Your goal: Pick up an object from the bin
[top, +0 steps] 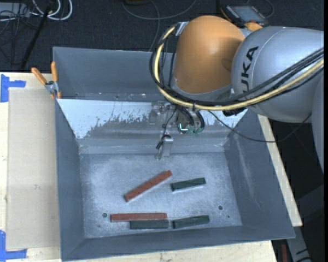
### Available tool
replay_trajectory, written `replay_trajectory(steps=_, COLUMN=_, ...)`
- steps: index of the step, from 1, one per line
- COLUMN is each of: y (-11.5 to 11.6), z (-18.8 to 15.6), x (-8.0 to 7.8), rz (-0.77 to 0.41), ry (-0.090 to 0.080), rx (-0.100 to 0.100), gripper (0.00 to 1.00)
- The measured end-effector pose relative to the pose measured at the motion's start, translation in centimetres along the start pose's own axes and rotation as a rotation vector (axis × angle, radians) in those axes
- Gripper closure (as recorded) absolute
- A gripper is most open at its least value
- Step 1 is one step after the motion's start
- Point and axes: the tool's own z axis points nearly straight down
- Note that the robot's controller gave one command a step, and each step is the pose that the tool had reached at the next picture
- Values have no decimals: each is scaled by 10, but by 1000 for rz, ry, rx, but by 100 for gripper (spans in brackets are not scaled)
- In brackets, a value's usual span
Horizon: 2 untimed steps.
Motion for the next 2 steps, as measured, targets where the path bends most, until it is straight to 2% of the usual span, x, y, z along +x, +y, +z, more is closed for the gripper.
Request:
replay_trajectory(steps=1, y=-64, z=134, x=57, rz=-67, ry=3, rx=2, gripper=0)
replay_trajectory(steps=2, y=-55, z=165, x=38, rz=-77, ry=-7, rx=0, gripper=0)
